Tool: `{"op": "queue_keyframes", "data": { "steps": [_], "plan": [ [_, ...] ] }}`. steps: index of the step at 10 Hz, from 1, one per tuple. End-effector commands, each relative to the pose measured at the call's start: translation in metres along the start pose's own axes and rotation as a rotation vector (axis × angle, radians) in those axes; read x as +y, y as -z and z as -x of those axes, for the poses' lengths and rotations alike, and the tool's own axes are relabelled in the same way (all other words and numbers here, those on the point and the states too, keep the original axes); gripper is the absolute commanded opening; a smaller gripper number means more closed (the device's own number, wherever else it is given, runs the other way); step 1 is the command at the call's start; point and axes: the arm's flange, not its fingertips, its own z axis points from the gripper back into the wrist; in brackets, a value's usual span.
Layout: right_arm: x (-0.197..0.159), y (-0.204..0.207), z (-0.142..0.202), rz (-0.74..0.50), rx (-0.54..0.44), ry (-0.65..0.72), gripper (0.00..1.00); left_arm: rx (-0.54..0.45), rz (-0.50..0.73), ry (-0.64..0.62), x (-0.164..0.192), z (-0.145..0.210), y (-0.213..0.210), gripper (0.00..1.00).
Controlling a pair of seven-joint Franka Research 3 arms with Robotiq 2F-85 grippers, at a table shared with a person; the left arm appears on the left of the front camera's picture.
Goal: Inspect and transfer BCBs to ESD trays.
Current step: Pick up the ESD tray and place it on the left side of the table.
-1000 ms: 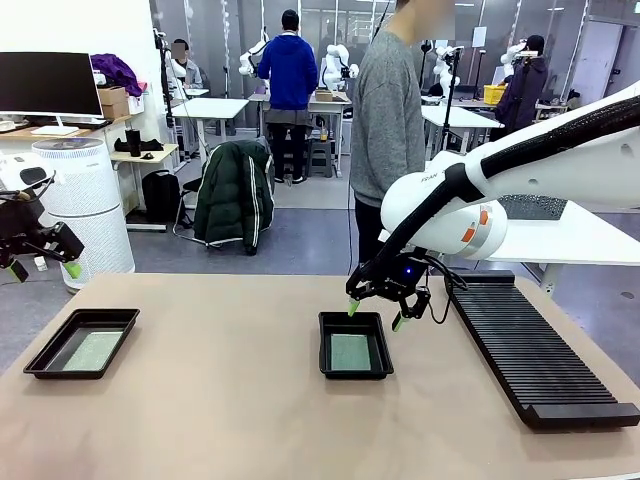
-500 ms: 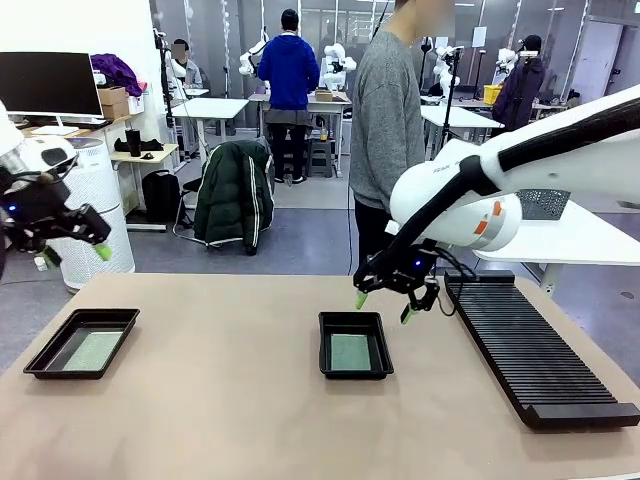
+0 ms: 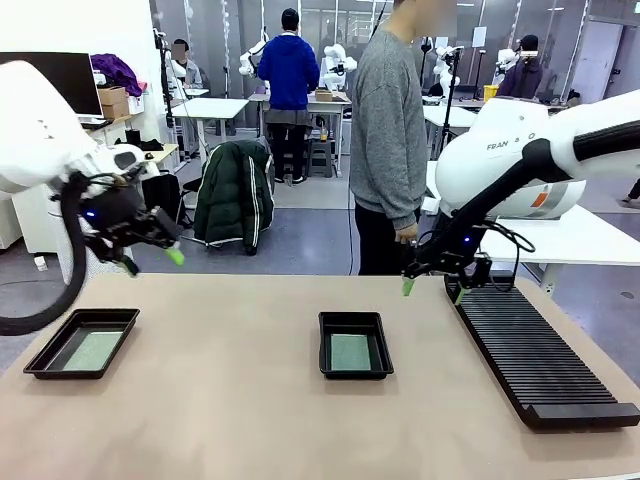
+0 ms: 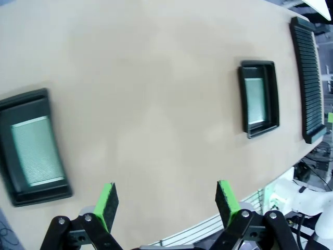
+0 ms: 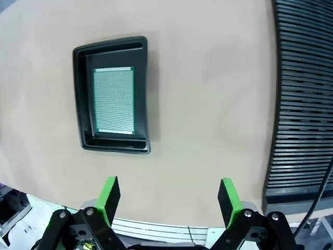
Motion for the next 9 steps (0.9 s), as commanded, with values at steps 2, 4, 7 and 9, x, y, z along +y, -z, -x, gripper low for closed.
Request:
{"op": "queue_keyframes", "data": {
  "steps": [2, 4, 7, 9],
  "plan": [
    [-0.007, 0.0, -0.003, 0.061, -0.006, -0.006, 1.0, 0.006, 0.106, -0.007, -0.037, -0.019, 0.041, 1.0],
    [-0.019, 0.003, -0.005, 0.055, -0.004, -0.01, 1.0, 0.051, 0.153, -0.011, -0.065, -0.027, 0.077, 1.0],
    [-0.031, 0.003, -0.007, 0.016, -0.007, -0.028, 1.0, 0.079, 0.178, -0.024, -0.099, -0.032, 0.119, 1.0],
    [-0.019, 0.002, -0.005, 0.035, 0.001, 0.006, 1.0, 0.1, 0.188, -0.004, -0.114, -0.034, 0.14, 1.0]
  ]
}}
